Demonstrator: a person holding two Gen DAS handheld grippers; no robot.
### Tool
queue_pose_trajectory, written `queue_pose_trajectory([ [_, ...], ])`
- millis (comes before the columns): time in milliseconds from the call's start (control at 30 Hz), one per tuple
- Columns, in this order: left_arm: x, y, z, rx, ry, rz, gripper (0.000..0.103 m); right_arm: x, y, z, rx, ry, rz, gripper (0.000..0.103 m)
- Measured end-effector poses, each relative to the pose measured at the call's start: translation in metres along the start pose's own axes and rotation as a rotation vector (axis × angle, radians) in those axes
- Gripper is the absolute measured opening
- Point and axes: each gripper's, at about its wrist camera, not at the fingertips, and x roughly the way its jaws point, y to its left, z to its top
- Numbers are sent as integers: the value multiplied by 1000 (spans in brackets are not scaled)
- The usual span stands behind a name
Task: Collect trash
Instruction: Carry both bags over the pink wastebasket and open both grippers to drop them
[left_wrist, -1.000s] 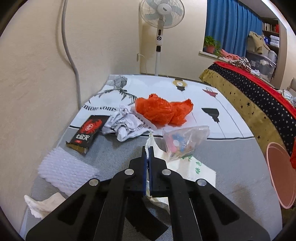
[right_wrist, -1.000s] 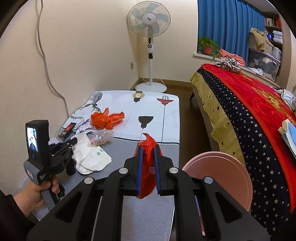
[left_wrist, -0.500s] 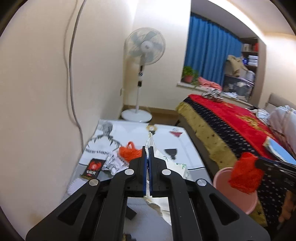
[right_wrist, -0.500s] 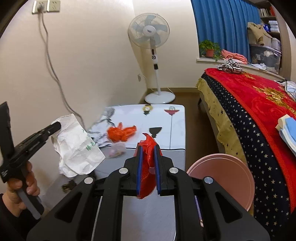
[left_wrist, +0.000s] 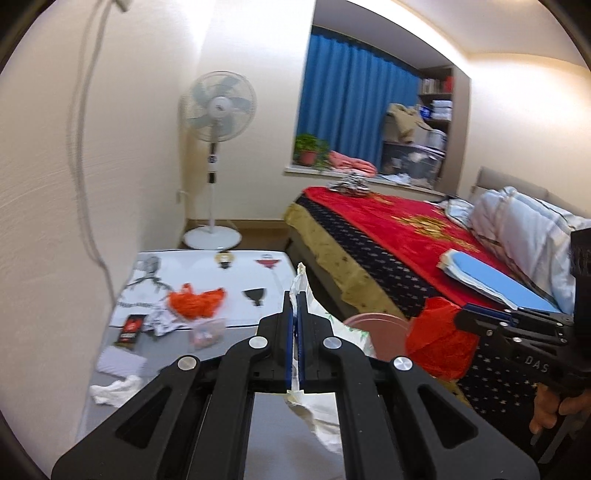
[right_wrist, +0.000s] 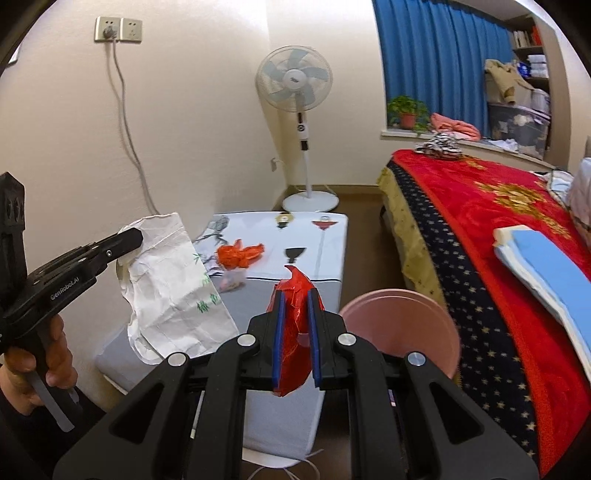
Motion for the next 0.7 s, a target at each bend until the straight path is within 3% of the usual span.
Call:
queue_pose_trajectory([
  [267,54,-60,5,91,37,-75,1,7,-68,6,66,-5,-120,12],
  [433,96,-83,4,93,72,-101,1,36,-106,11,75,15,-185,12],
  [700,171,-108,-6,109,141,-110,1,87,-147,5,105,76,-215,12],
])
